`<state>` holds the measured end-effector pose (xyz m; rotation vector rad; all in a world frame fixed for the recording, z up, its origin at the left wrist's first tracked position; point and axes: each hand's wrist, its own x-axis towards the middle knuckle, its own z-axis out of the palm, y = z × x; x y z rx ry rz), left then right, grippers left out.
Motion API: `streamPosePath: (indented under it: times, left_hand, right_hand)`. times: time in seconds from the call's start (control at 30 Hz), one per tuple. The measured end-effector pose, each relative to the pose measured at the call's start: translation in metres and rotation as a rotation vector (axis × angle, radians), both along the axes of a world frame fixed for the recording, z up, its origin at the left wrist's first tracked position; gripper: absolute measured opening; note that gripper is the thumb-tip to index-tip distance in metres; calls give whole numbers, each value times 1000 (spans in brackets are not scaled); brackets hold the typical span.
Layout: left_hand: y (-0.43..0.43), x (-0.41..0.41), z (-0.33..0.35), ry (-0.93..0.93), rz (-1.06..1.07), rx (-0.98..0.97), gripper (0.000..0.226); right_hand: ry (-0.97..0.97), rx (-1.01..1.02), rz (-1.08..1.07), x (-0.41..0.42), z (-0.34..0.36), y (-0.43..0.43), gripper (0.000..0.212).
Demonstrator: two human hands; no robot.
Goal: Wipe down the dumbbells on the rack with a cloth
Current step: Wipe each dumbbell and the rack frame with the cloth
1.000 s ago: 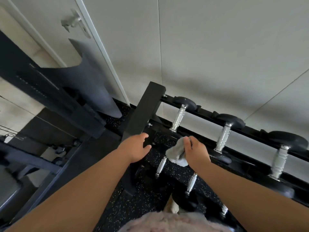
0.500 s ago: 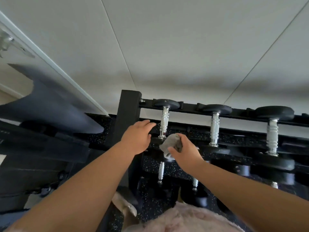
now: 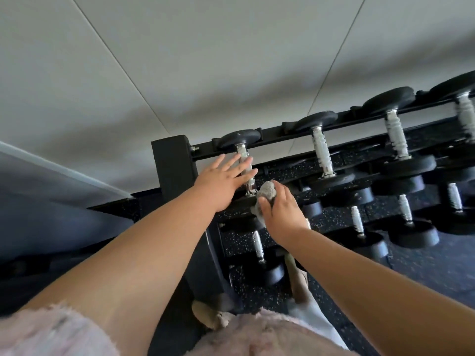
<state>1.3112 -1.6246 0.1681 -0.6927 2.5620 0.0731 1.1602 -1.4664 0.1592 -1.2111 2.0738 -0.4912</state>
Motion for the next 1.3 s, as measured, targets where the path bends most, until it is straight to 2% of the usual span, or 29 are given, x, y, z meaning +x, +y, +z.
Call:
streamPosePath:
  times: [0.1, 0.23, 0.33, 0.47, 0.67, 0.73, 0.83, 0.9, 1.03, 1.17, 1.23, 1.3]
  left_hand:
    - [2, 7, -14, -2, -13, 64, 108]
    - [-2, 7, -13, -11, 15, 80, 107]
    - [-5, 5, -8, 0, -10, 67, 106]
    - [2, 10, -3, 27, 54, 80, 92]
    - [20, 18, 0, 72, 180, 191, 65]
    - [23, 20, -2, 86, 220, 204, 63]
    - [26, 24, -3, 80, 263, 210, 70]
    - [28, 22, -3, 74, 273, 211, 73]
    - [32, 6, 1, 70, 257, 210, 74]
    - [33, 0, 5, 52, 245, 215, 73]
    - [32, 1, 6, 39, 249, 222, 72]
    - [31, 4, 6, 30, 254, 226, 72]
  right_hand:
    - [48, -90, -57, 23, -7, -5, 57]
    - [142, -212, 36, 33, -12, -18, 39]
    - [45, -187, -68, 17, -13, -23, 30]
    - [-152, -102, -194, -2, -13, -34, 39]
    - [-225, 9, -379, -13, -12, -43, 41]
    - [-208, -60, -320, 0, -10, -40, 41]
    - [-34, -160, -39, 18, -13, -26, 35]
    - [40, -156, 59, 9, -16, -23, 39]
    - [-133, -6, -95, -21, -15, -38, 43]
    - [-117, 53, -259, -37, -15, -43, 46]
    - [-181, 5, -248, -28, -11, -37, 39]
    - [-235, -63, -122, -12, -13, -25, 34]
